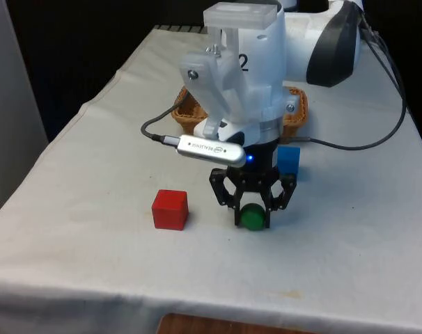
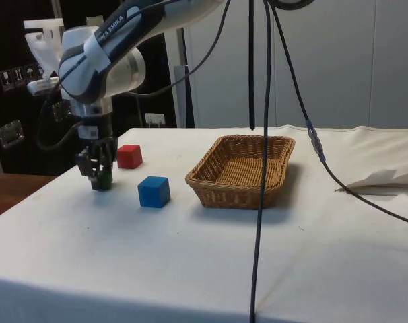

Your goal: Place all non-red objects into the basket.

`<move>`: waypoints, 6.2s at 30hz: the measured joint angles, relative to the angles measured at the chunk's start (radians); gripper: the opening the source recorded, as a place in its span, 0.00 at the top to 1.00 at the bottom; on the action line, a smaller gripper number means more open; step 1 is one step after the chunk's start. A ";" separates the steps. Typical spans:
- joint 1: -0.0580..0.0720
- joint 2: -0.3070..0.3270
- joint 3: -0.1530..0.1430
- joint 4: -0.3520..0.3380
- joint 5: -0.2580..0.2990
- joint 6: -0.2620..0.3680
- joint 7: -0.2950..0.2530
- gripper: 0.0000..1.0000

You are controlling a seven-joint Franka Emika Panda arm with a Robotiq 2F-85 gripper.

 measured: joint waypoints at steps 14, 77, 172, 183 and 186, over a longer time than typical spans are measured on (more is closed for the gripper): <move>0.020 -0.113 -0.019 -0.071 -0.009 -0.053 -0.005 1.00; 0.061 -0.767 -0.033 -0.719 -0.250 -0.065 -0.023 1.00; 0.060 -1.022 -0.175 -1.485 -0.245 0.559 -0.293 1.00; 0.060 -0.950 -0.146 -1.483 -0.188 0.617 -0.325 1.00; 0.060 -0.931 -0.138 -1.481 -0.183 0.630 -0.325 1.00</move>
